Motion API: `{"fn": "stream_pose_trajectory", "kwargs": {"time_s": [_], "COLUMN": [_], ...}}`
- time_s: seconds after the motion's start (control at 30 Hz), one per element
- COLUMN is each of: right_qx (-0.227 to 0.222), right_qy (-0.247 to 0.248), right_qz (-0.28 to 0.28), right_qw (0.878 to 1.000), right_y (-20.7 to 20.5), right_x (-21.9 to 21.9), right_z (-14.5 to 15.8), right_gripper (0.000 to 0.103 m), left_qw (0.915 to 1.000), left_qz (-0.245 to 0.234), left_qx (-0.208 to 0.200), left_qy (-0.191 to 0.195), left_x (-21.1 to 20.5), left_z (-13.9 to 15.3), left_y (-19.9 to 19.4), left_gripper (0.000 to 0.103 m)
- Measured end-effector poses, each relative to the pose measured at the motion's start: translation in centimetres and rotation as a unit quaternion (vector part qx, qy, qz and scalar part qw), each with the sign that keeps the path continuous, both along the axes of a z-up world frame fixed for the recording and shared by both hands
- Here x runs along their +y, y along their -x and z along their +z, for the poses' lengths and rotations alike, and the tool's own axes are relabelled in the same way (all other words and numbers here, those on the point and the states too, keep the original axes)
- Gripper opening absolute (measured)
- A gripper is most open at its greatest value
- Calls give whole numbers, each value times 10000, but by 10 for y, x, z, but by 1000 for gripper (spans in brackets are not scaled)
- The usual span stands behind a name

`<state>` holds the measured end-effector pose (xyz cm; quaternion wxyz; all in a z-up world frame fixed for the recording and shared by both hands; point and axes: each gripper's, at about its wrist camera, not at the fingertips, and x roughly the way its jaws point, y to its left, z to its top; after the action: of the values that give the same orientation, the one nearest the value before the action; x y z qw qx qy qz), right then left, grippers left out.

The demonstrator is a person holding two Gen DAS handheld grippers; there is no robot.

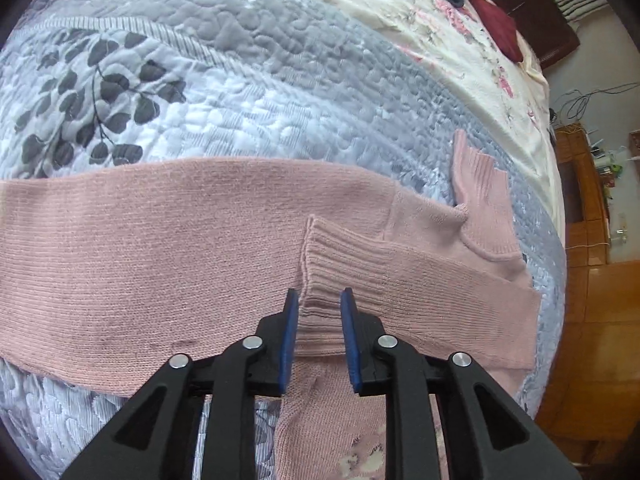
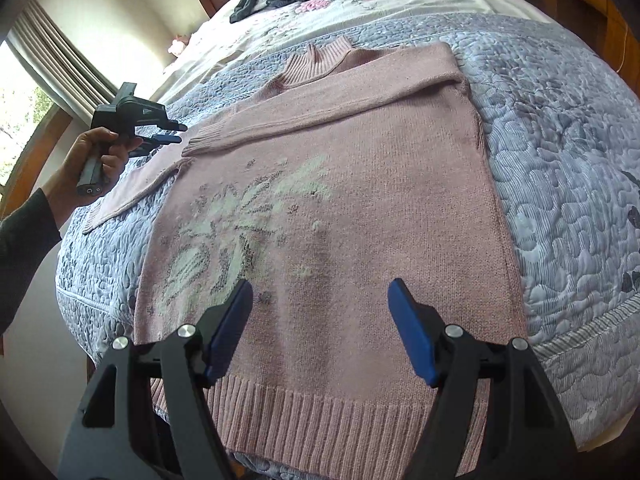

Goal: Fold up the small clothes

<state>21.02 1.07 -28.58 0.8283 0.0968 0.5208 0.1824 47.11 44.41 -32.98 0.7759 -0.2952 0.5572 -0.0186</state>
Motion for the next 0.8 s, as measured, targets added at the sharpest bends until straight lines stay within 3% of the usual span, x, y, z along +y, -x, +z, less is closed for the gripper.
{"fn": "stream_pose_trajectory", "kwargs": {"time_s": [0.07, 0.1, 0.2, 0.3, 0.43, 0.57, 0.7, 0.8], "right_qx": [30, 53, 123, 56, -36, 40, 91, 95], "right_qy": [-56, -76, -138, -152, -56, -107, -187, -214], "right_qz": [-2, 3, 53, 82, 144, 105, 218, 386], "right_qw": [10000, 10000, 9998, 9998, 9999, 9999, 9995, 9990], "right_y": [-1, -2, -3, 0, 3, 5, 9, 11], "right_x": [2, 5, 13, 16, 12, 9, 23, 41], "right_z": [-1, -2, -2, 9, 18, 17, 19, 20], "right_gripper": [70, 70, 70, 71, 72, 75, 75, 75], "left_qw": [9981, 9968, 9981, 9977, 9990, 9946, 9775, 9496], "left_qz": [-167, -275, -314, -169, 134, 759, 1885, 2960], "left_qx": [-317, -288, 377, 469, 33, -589, -948, -1028], "left_qy": [493, 688, 367, 452, 433, 389, 79, 112], "left_x": [-13, -20, -36, -31, -2, 72, 182, 265], "left_z": [3, -5, -43, -58, -27, 15, 42, 46], "left_y": [5, 4, -6, -4, 17, 69, 145, 212], "left_gripper": [32, 35, 36, 35, 42, 57, 63, 63]}}
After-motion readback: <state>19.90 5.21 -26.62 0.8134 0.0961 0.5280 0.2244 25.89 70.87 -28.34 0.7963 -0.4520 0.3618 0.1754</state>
